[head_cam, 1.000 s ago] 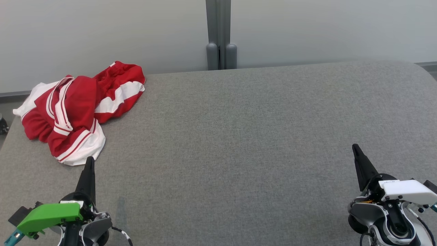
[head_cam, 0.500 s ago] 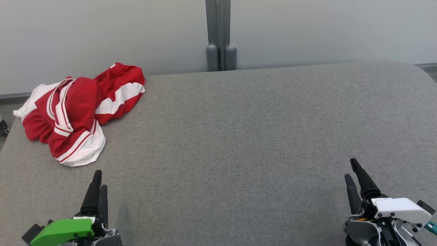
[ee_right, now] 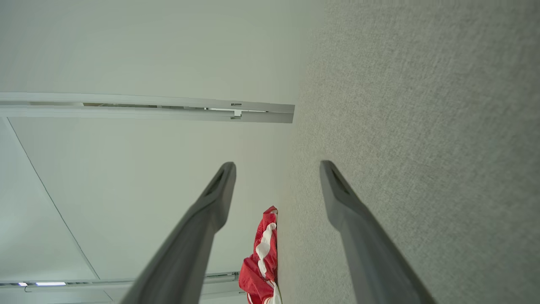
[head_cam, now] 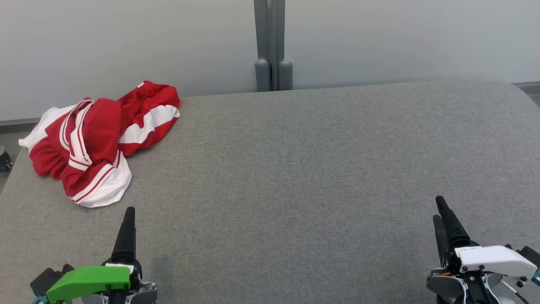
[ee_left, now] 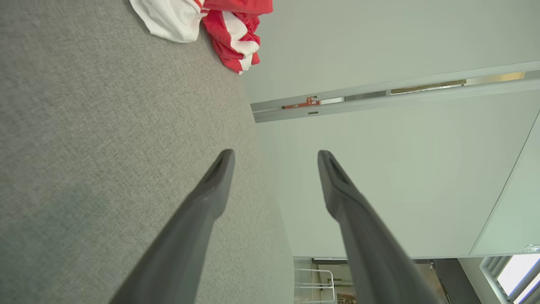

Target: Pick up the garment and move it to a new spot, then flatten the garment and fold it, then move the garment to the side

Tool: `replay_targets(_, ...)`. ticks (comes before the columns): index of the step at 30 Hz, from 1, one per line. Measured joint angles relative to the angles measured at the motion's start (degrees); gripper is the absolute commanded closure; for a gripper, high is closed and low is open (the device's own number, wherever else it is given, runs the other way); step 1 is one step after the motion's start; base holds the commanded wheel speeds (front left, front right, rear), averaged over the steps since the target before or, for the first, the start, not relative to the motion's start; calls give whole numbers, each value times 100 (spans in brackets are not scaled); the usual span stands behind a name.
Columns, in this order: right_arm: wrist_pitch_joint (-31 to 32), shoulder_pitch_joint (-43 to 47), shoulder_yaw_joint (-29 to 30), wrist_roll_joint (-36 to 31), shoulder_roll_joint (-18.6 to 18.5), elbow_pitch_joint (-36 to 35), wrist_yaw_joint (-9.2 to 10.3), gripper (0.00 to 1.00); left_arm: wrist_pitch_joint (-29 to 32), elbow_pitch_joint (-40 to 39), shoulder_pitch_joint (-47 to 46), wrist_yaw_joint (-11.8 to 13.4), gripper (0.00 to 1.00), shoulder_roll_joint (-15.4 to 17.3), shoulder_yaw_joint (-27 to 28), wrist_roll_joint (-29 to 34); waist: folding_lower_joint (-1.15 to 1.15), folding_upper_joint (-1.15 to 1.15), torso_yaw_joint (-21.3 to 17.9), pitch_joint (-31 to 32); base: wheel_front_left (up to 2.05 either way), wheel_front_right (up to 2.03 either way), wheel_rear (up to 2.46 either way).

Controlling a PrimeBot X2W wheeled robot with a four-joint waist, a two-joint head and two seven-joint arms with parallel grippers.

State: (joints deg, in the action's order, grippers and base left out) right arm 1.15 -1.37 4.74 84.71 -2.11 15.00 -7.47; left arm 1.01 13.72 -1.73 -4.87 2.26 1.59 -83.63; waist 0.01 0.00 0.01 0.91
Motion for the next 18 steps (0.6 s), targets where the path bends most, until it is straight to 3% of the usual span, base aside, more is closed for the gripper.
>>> replay_targets(18,-388,175,-187,-2071,-13,-586,0,0,-392,-274,57,438,0,5,-470,2005,0,0,-9,35,0,0,0)
